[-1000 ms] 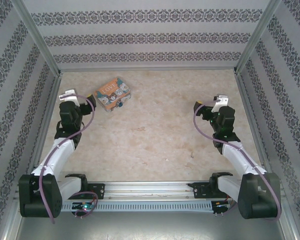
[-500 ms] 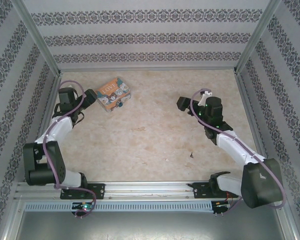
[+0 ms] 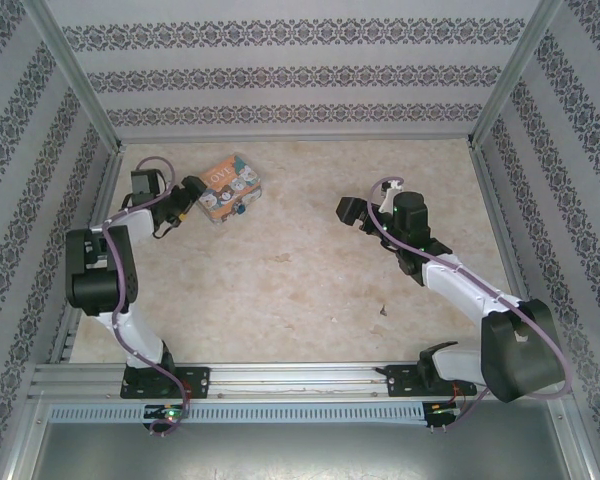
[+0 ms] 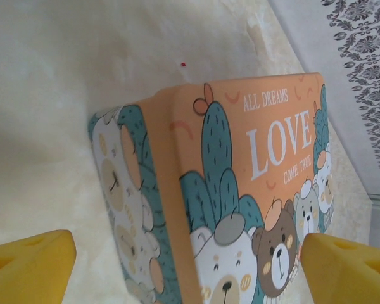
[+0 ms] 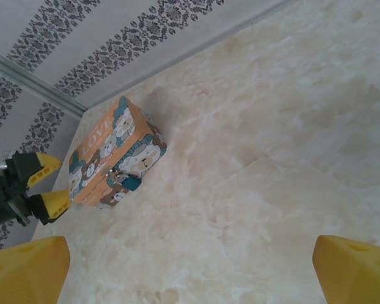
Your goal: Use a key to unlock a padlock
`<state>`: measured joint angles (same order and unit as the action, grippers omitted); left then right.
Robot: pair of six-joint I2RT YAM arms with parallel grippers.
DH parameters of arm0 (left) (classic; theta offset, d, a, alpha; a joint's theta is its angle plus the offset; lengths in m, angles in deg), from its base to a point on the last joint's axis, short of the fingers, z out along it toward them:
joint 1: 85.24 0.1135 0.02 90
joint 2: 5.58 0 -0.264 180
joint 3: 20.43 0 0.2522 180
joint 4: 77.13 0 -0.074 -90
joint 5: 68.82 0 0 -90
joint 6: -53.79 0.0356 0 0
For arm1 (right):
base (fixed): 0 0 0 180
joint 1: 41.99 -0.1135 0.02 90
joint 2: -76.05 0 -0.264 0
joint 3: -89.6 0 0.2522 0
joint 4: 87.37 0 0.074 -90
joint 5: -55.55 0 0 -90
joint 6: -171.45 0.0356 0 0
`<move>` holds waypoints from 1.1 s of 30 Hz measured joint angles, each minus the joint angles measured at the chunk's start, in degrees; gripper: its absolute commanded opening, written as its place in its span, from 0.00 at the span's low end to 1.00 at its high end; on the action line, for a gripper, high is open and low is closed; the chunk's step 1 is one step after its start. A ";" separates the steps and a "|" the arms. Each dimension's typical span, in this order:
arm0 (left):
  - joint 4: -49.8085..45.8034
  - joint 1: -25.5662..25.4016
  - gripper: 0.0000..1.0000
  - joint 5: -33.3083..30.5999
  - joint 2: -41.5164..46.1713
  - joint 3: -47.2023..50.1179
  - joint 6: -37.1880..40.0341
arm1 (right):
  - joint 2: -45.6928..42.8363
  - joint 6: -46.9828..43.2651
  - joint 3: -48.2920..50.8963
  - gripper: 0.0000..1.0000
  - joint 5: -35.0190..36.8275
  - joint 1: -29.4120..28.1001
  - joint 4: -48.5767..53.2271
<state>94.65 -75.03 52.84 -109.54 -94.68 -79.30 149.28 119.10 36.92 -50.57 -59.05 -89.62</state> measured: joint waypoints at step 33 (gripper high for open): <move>-9.70 -3.19 0.51 11.15 -12.26 -14.43 12.52 | 0.00 -1.62 0.02 0.98 0.44 -0.09 3.87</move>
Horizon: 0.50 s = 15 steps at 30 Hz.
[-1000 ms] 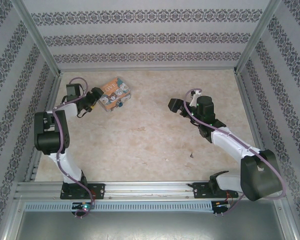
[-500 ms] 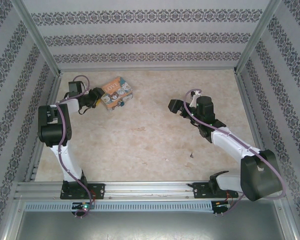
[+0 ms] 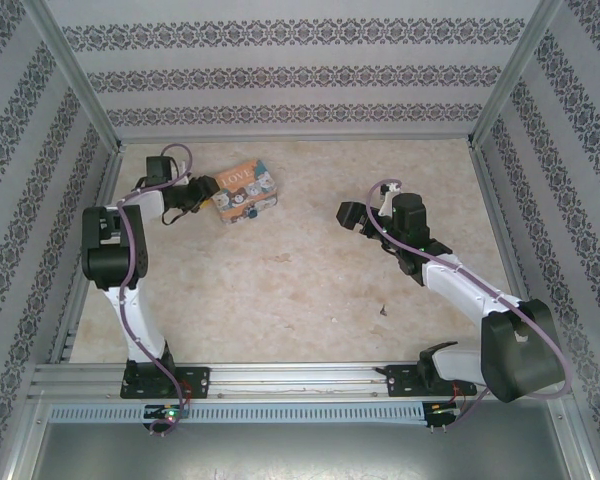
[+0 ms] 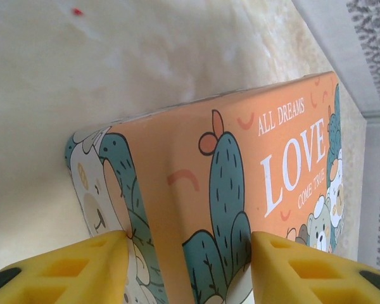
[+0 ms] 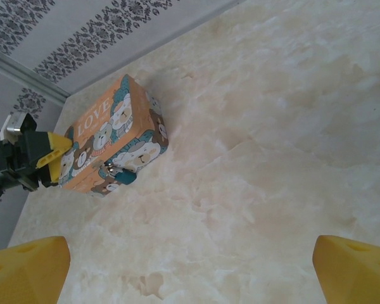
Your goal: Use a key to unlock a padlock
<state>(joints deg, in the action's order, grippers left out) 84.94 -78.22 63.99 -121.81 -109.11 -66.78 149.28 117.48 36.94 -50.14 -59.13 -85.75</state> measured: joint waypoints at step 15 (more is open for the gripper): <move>-11.69 -8.94 0.49 6.29 -4.26 -8.35 13.42 | -0.07 -0.44 0.00 0.99 0.00 0.00 1.29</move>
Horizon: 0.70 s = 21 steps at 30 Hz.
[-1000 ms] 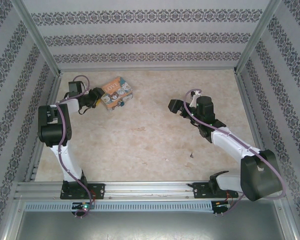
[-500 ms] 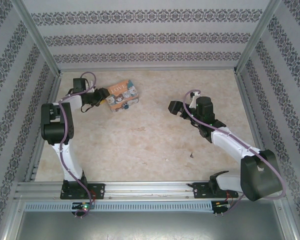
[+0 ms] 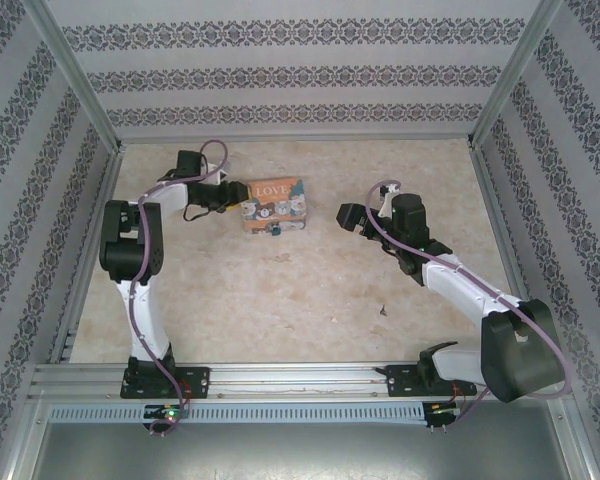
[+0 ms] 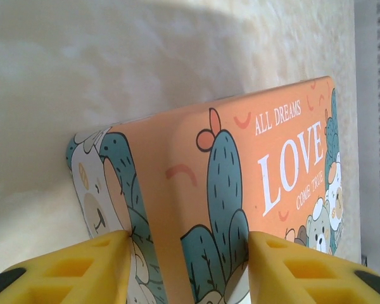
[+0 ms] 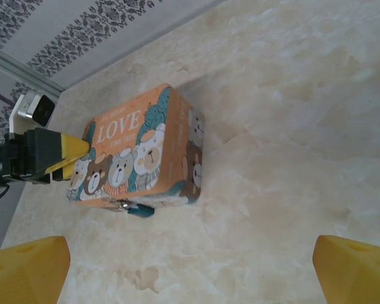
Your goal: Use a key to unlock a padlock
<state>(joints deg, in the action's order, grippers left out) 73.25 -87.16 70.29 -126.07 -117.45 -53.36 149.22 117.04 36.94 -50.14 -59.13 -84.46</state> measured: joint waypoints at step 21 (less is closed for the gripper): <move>-18.73 -10.10 0.51 3.63 -8.22 -16.06 16.04 | -3.28 -1.29 0.76 0.98 1.73 0.17 3.34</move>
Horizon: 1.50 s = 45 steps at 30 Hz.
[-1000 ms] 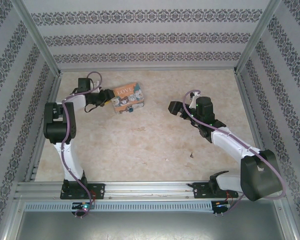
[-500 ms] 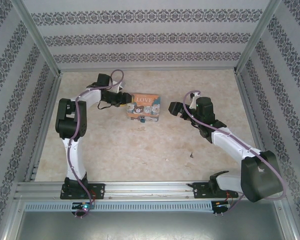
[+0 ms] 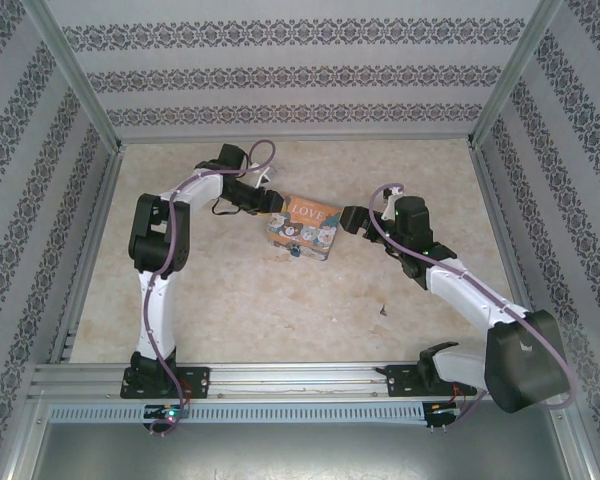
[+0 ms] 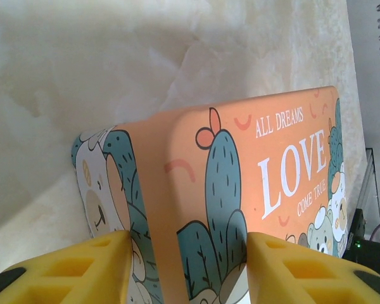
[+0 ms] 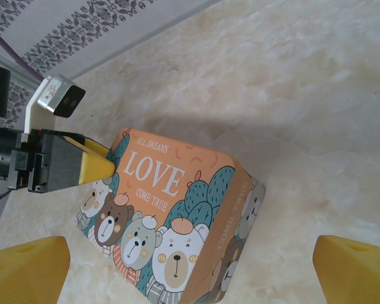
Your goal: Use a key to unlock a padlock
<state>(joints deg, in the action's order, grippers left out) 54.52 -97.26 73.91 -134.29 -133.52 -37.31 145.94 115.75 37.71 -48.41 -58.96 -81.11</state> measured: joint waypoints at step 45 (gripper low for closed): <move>24.87 -0.37 0.70 -17.00 63.65 56.02 -29.07 | -18.95 3.78 3.21 0.49 7.19 -5.14 49.57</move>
<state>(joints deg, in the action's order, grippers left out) 79.39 -97.63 56.91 -70.64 -77.50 -66.38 126.99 119.53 40.92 -41.22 -64.09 -31.54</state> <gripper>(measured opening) 0.708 0.500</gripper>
